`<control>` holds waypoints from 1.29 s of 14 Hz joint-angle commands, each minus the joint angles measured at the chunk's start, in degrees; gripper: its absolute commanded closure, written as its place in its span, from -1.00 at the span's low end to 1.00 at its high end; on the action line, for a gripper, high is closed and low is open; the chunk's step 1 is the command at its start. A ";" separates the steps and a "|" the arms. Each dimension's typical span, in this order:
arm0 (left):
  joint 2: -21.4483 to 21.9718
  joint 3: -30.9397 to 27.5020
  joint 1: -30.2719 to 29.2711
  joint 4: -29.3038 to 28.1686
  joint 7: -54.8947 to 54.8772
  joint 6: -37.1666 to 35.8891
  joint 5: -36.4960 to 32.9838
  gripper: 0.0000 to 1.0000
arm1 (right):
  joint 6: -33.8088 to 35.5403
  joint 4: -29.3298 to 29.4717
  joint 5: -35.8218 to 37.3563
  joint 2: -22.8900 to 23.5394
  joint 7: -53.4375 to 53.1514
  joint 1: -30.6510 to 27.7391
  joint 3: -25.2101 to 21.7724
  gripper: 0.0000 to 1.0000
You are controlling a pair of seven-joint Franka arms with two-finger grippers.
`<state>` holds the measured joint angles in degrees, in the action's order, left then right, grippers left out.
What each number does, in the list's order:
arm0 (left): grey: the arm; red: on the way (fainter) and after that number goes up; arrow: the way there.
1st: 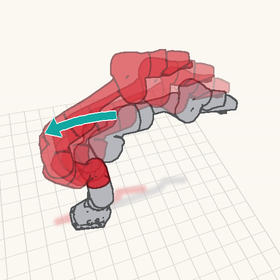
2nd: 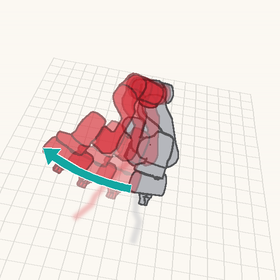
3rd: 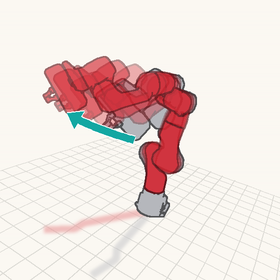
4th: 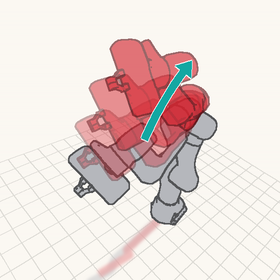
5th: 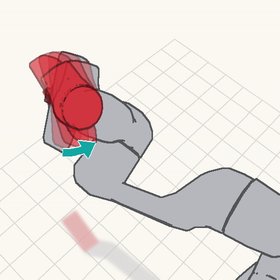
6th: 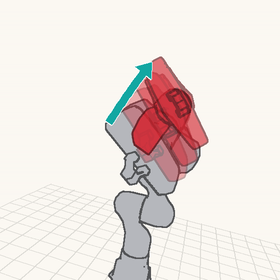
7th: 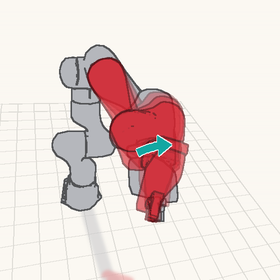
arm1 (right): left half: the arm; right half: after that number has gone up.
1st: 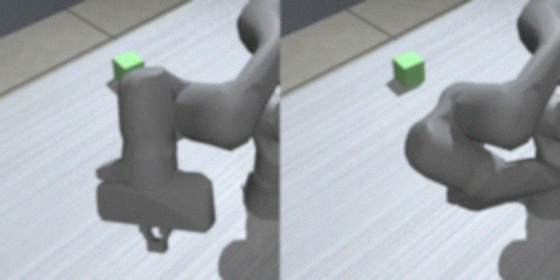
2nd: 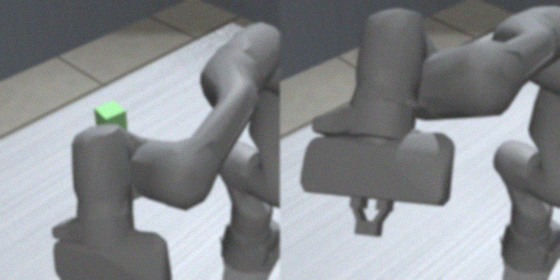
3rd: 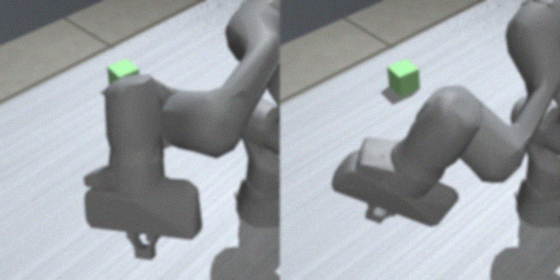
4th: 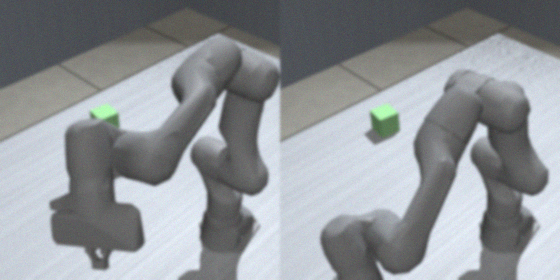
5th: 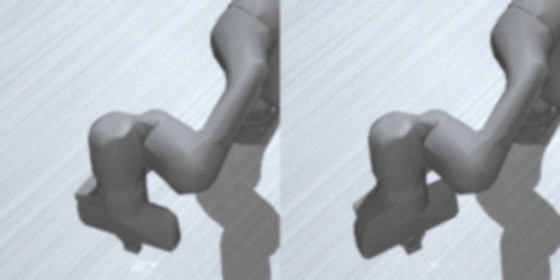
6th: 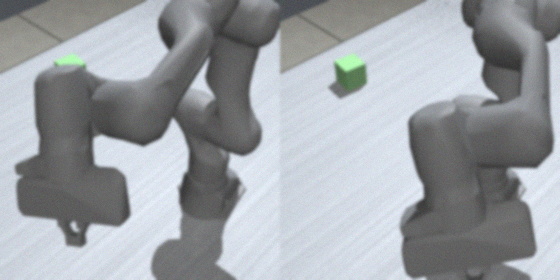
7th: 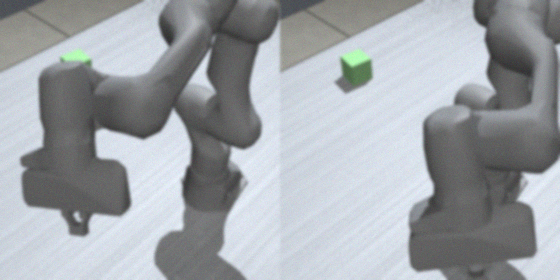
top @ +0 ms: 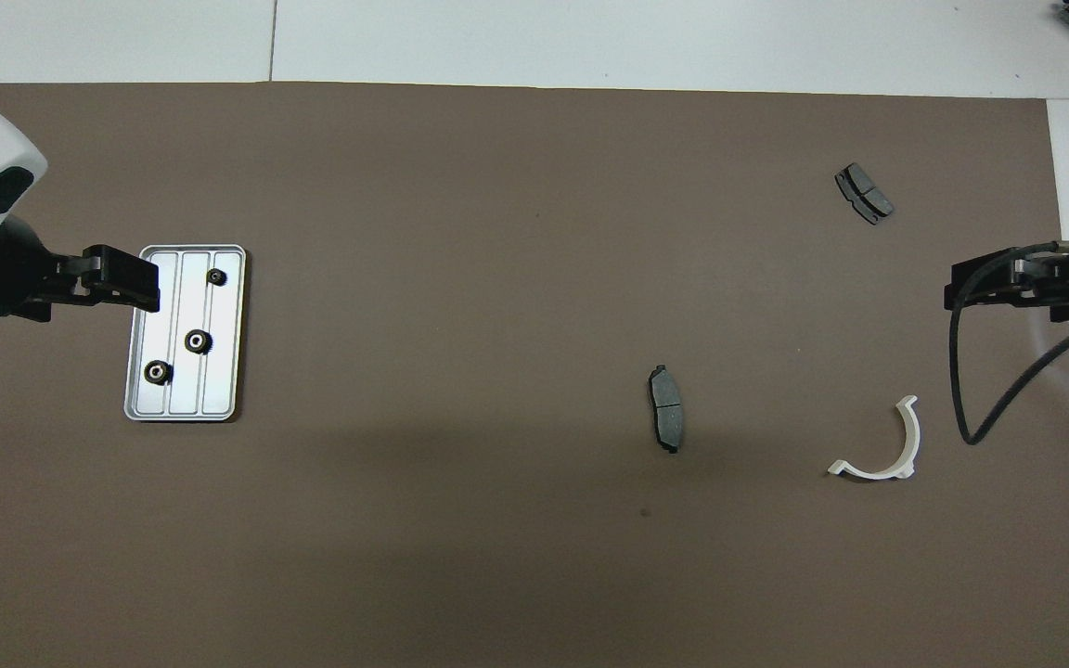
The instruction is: Place bearing gear from tray to pile
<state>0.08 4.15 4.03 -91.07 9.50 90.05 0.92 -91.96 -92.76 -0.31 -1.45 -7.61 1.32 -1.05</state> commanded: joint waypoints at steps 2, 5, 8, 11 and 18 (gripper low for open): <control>1.59 -0.37 -0.34 -2.00 -1.86 1.26 -0.57 -1.00 | 0.02 -0.66 -0.04 -0.40 1.10 -0.18 0.08 -1.00; 3.42 -0.72 -2.26 -6.81 -2.03 6.52 -0.21 -1.00 | 0.02 -0.67 -0.04 -0.40 1.10 -0.18 0.17 -1.00; 5.37 -0.72 -4.56 -16.13 -2.30 15.22 0.14 -1.00 | 0.02 -0.93 -0.04 -0.49 1.10 -0.18 0.17 -1.00; 4.14 -0.81 -5.69 -21.23 -3.52 22.07 0.14 -1.00 | 0.02 -0.93 -0.04 -0.57 1.02 -0.18 0.17 -1.00; -1.84 -0.81 -7.55 -33.62 -7.66 43.87 0.14 -1.00 | 0.11 -1.10 -0.04 -0.57 0.84 -0.18 0.17 -1.00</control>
<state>-1.92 3.09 -2.63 -120.93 3.35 128.98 0.95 -91.96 -93.05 -0.31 -1.45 -7.61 1.32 -1.05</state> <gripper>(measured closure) 0.000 0.000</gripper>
